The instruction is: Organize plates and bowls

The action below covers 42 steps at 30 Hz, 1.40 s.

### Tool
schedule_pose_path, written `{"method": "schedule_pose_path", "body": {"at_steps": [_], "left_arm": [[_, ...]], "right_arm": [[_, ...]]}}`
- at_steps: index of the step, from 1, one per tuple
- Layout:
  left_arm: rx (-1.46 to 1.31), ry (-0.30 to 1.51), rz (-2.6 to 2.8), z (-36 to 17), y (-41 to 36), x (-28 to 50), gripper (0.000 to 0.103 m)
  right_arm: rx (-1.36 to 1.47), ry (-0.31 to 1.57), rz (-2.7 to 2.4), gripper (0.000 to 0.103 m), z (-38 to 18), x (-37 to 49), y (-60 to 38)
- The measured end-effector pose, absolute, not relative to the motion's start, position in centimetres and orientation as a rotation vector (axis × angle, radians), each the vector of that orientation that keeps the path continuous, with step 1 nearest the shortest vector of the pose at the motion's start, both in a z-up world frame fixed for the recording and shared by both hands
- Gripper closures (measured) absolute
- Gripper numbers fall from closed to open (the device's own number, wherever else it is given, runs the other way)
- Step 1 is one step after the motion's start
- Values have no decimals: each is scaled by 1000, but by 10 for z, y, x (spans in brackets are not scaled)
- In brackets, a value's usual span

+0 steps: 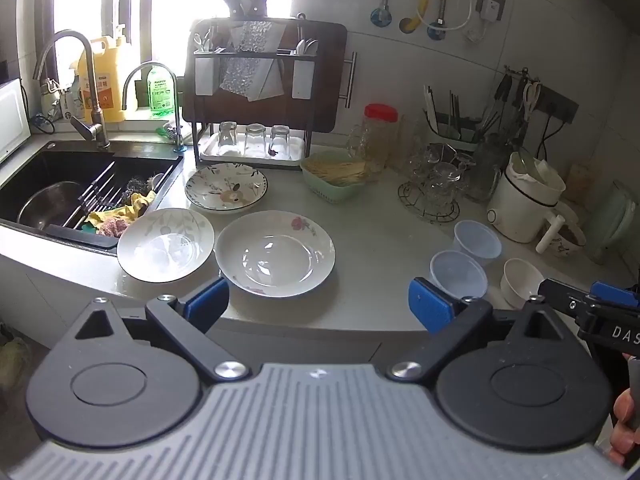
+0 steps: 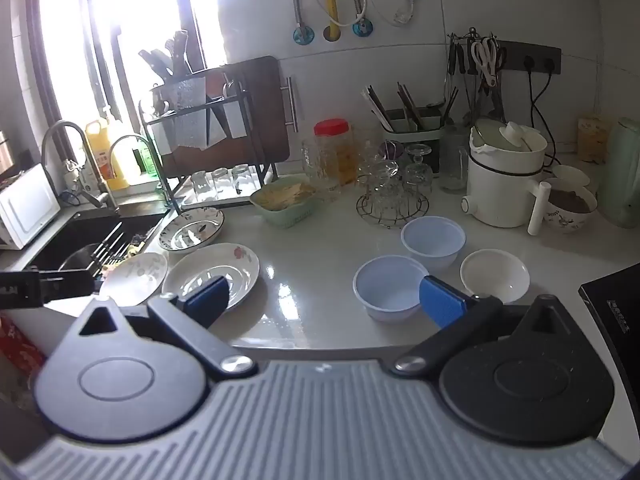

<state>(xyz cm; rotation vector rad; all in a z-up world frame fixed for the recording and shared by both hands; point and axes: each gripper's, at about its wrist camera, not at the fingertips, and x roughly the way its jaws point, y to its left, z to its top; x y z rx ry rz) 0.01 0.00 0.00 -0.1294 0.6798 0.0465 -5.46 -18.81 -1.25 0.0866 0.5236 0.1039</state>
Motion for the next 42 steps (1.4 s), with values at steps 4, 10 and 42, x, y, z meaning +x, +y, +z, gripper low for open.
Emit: {"method": "schedule_pose_path", "body": {"at_steps": [4,10,42], "left_arm": [[-142,673,52,1,1,2,5],[-148,659,47,9,4,-7,5],[-144,634,35,8,-1,-8,5]], "right_arm": [[41,532,120,0,-8,-56,-187],[53,536,98,0,-8,-50,-191],[78,545,92,0,-9,-57,-192]]}}
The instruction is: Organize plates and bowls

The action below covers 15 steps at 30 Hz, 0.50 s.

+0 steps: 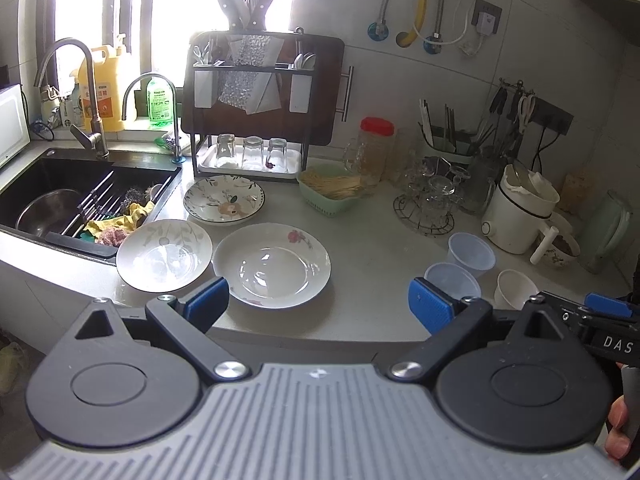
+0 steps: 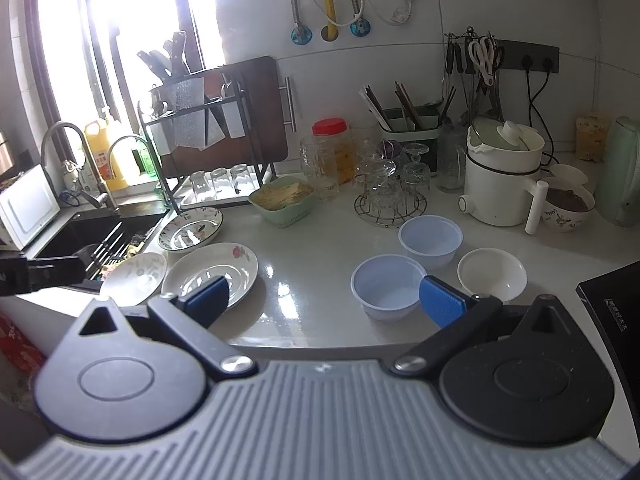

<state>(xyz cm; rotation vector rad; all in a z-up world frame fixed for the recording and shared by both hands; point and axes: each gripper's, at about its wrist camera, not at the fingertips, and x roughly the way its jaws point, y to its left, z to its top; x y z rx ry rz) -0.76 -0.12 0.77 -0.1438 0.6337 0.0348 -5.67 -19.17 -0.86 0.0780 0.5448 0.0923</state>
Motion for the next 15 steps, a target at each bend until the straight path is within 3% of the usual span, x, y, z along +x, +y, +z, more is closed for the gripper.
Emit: {"method": "schedule_pose_path", "body": {"at_steps": [15], "left_arm": [[-131,627,21,12,-7,-11,4]], "right_arm": [[81,541,105,0,-7,-58,-194]]}}
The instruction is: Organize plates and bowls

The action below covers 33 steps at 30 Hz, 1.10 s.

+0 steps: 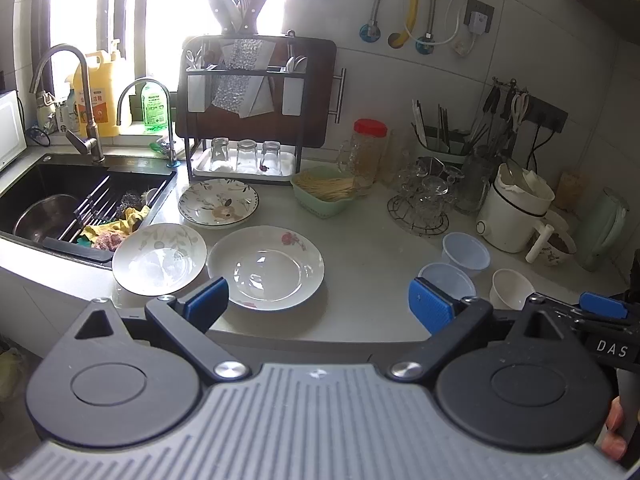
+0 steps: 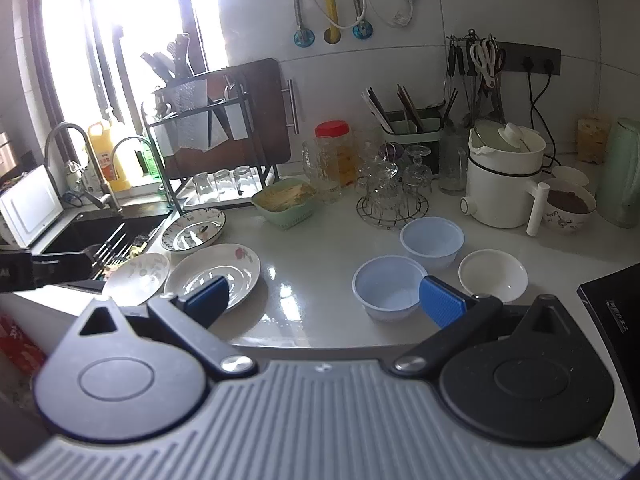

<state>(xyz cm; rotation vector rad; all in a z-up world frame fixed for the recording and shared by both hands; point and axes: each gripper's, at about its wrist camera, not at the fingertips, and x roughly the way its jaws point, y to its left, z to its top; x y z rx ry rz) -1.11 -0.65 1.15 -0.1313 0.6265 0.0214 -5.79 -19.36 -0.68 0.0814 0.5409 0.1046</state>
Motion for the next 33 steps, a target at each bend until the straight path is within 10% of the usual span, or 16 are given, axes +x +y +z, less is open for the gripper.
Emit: {"method": "schedule_pose_path", "body": {"at_steps": [33], "left_arm": [[-132,652,34,16,-2,-15,4]], "right_arm": [[78,555,98,0,-7,-61,-194]]}}
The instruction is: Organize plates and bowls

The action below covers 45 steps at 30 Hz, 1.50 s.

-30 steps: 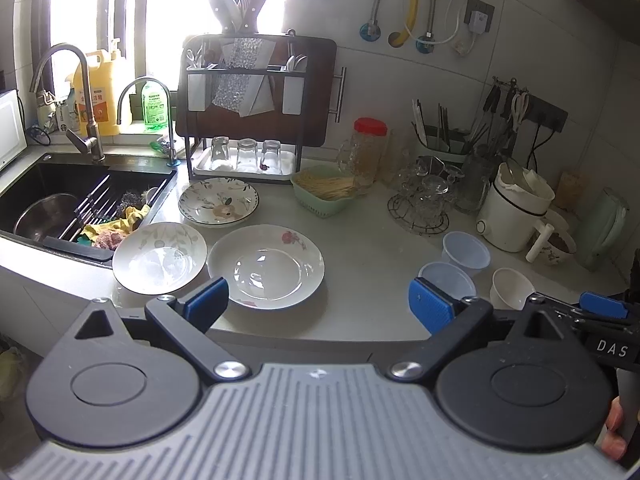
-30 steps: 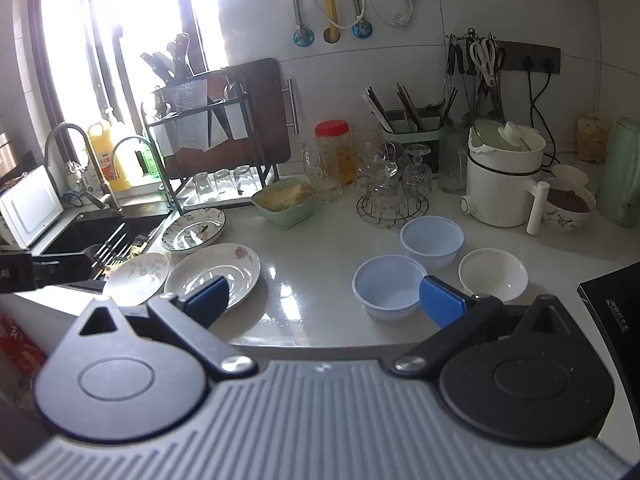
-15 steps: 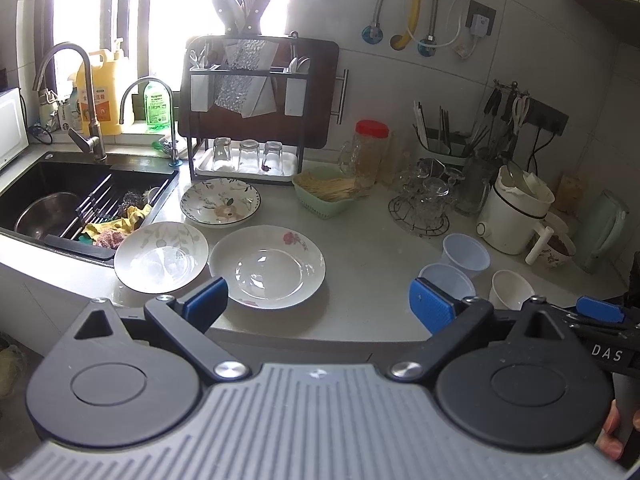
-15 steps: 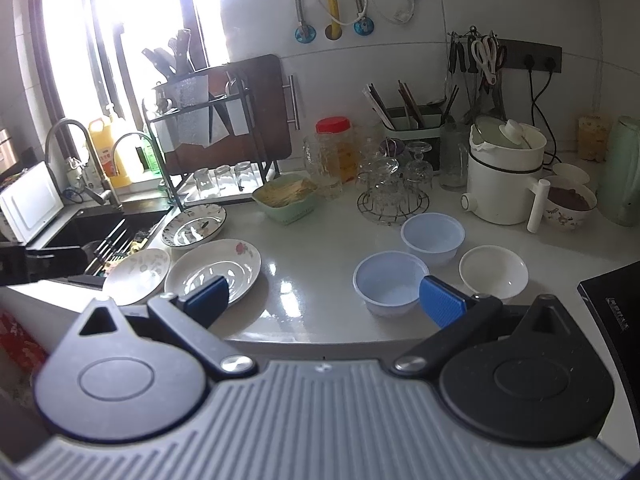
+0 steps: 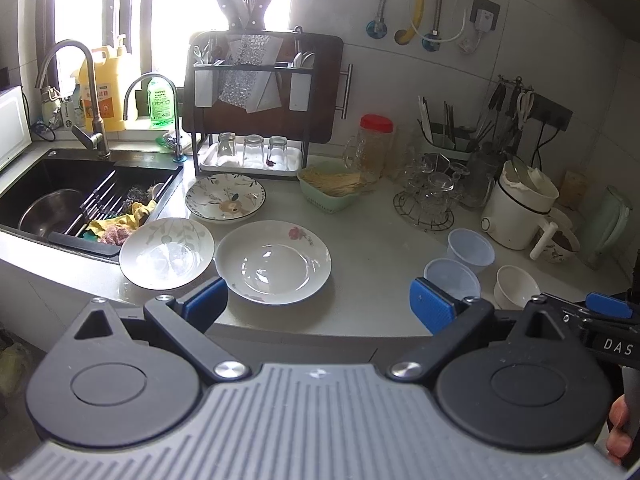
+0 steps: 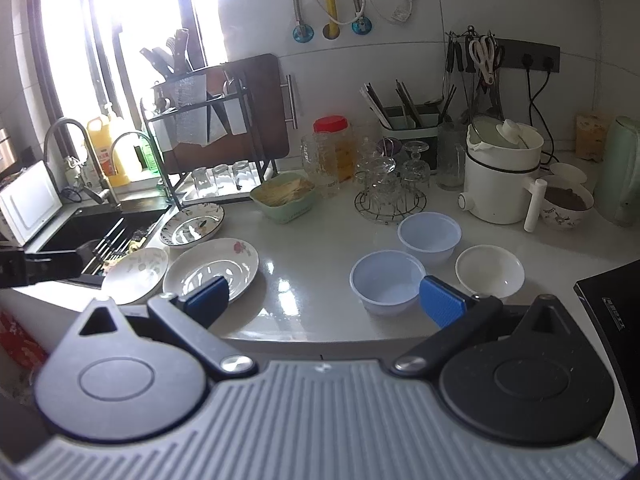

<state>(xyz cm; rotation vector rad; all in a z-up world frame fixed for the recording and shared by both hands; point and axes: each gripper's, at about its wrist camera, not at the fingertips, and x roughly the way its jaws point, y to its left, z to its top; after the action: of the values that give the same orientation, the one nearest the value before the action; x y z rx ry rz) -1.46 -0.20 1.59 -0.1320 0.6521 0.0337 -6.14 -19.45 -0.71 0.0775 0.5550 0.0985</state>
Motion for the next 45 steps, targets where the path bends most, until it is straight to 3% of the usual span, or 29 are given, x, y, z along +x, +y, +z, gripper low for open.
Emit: {"method": "schedule_pose_path", "body": {"at_steps": [22,45], "left_arm": [[-74,756,-77,-18,10,50,4],[-9,762,-267,-21,195,218,4]], "right_arm": [[174,617,95,0,-28,-31,-180],[265,611,-50,0,-32,80,-14]]}}
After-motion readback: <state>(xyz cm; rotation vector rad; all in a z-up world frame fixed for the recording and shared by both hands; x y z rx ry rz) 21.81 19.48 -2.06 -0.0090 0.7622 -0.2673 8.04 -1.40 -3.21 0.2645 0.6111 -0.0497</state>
